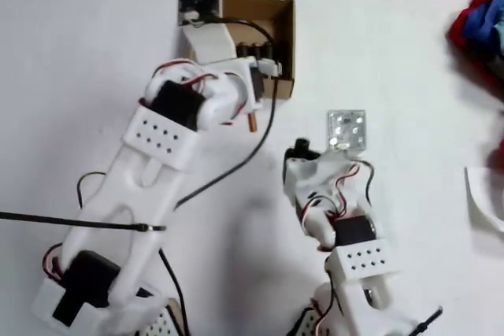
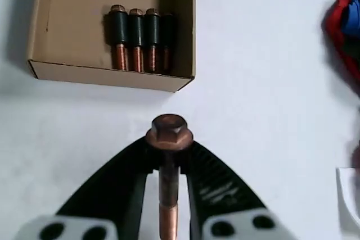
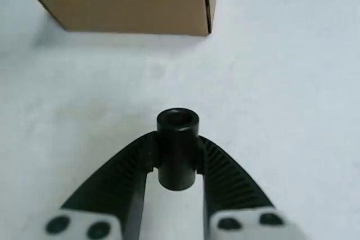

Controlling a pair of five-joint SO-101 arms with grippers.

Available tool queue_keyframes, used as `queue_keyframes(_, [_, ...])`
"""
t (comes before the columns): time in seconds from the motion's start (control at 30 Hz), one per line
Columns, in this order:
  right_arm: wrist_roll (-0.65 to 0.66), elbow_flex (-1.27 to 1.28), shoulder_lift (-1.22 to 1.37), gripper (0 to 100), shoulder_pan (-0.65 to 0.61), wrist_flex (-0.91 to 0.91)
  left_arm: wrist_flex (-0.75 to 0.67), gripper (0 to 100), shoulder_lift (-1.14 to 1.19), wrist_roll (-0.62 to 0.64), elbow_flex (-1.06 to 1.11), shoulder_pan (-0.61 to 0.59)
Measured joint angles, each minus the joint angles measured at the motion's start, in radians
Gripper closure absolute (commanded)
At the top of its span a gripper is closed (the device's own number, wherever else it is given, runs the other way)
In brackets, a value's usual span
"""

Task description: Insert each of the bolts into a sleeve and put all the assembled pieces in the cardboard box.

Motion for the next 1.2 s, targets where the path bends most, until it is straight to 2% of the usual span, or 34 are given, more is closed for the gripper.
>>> queue_keyframes(0.17, [0.061, 0.107, -0.002, 97.7, 0.000, -0.176, -0.006, 98, 0.000, 0.043, 0.000, 0.069])
queue_keyframes(0.33, [0.075, 0.235, -0.002, 97.7, 0.037, -0.486, -0.021, 98, 0.000, 0.242, 0.000, 0.095])
queue_keyframes(0.57, [0.075, 0.315, -0.006, 97.7, 0.035, -0.744, -0.115, 98, 0.000, 0.256, 0.000, 0.104])
queue_keyframes(0.67, [0.087, 0.316, -0.031, 97.7, 0.035, -0.755, -0.173, 98, 0.002, 0.201, 0.005, 0.104])
queue_keyframes(0.83, [0.189, 0.322, -0.163, 97.7, 0.034, -0.730, -0.295, 98, 0.002, 0.020, 0.100, 0.115])
queue_keyframes(0.97, [0.221, 0.331, -0.308, 97.7, 0.037, -0.608, -0.333, 98, 0.000, -0.028, 0.112, 0.130])
queue_keyframes(1.2, [0.224, 0.333, -0.511, 97.7, 0.040, -0.358, -0.368, 98, 0.002, -0.038, 0.114, 0.157])
